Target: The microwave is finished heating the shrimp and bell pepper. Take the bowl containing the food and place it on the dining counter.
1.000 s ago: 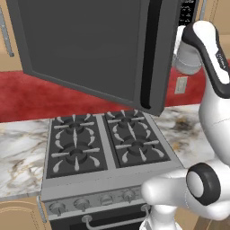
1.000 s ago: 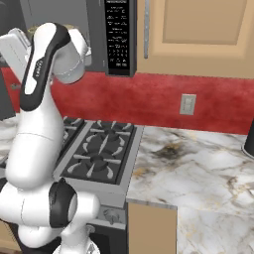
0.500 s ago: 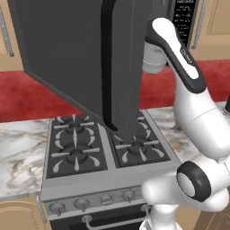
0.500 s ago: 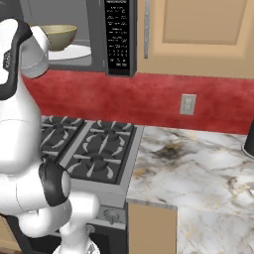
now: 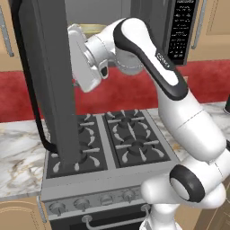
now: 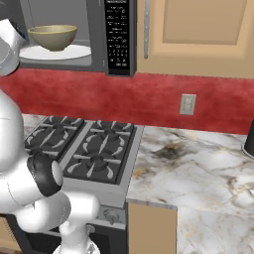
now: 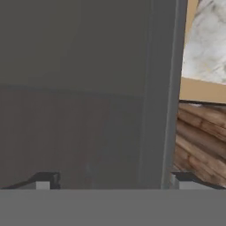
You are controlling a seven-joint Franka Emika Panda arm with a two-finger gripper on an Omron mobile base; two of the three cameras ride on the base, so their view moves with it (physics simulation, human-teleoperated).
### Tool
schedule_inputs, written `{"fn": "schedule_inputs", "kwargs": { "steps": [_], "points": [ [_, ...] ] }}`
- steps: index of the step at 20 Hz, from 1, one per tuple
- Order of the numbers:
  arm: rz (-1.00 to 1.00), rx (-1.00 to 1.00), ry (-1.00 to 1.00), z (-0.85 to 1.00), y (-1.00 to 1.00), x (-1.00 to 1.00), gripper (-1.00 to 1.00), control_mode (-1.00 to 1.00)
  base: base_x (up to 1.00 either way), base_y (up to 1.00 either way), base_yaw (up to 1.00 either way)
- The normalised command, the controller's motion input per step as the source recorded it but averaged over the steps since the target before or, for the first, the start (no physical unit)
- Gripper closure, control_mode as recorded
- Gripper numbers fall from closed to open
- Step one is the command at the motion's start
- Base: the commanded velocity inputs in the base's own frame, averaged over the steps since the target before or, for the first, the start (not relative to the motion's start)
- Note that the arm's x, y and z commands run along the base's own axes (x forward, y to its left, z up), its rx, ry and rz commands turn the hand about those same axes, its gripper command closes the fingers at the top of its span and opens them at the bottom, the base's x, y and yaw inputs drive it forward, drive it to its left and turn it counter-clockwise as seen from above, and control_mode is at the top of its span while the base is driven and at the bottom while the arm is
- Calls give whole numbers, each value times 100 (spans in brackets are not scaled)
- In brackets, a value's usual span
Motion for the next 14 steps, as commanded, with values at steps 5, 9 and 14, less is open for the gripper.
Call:
{"fn": "schedule_inputs", "kwargs": {
  "steps": [5,9,14],
  "points": [
    [-16,0,-12,11,-90,-3,-100,-100,0,0,0],
    [-27,0,-13,24,-100,0,-100,-100,0,0,0],
    [-31,0,-4,26,-100,5,-100,-100,0,0,0]
  ]
}}
